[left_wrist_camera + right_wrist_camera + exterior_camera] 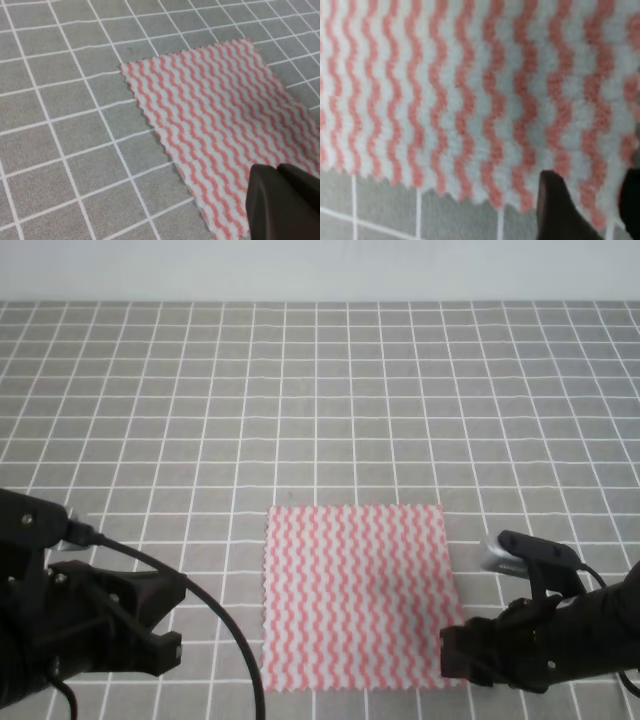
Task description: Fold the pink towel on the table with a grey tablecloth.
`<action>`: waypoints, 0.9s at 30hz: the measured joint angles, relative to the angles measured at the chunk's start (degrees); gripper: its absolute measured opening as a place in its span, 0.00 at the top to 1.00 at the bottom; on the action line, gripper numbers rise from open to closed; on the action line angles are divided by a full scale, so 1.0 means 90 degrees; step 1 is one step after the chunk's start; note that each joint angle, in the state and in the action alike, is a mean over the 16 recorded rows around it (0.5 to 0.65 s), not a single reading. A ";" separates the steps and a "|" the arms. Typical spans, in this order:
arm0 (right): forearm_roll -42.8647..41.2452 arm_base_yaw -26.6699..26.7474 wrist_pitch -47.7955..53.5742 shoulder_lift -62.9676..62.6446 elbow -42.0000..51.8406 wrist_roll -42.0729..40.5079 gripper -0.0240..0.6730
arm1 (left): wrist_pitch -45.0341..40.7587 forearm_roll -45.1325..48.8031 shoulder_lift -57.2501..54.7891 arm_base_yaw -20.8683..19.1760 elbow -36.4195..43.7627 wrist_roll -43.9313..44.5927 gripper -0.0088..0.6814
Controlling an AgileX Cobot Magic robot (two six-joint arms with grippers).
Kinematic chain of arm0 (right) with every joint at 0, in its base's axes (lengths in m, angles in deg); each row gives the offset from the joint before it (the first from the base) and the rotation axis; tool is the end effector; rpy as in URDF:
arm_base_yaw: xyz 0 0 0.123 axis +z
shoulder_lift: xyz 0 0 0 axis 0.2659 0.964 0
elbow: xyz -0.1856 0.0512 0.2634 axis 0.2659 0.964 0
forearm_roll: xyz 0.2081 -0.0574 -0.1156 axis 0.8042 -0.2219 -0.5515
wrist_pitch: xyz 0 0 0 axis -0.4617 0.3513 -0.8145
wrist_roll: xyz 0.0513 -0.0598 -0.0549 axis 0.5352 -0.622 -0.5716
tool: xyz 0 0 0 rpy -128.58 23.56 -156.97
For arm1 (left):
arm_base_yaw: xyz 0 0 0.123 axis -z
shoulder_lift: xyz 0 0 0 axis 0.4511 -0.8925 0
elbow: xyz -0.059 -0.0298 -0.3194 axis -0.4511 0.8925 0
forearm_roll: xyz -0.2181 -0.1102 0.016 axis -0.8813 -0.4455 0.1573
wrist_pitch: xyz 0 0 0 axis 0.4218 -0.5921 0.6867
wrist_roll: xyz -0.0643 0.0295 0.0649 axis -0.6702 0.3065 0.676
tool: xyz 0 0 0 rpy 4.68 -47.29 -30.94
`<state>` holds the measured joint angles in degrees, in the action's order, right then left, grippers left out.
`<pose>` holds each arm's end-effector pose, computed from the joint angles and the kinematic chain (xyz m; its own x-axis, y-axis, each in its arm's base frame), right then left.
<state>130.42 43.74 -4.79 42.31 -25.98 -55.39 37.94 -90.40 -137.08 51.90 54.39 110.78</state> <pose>0.2050 0.1448 0.1936 -0.9737 0.0350 -0.2250 -0.0762 0.8812 0.4666 0.1227 -0.0811 0.2864 -0.5640 0.1299 -0.8155 0.5163 0.8262 -0.2254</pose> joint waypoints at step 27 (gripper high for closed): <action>-0.0728 -0.0007 -0.0003 0.0135 -0.0051 0.0987 0.97 | -0.0075 0.0027 -0.0005 -0.0001 -0.0001 0.0032 0.99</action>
<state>123.87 43.67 -4.82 43.53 -26.43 -46.50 37.27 -90.16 -137.12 51.89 54.38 111.07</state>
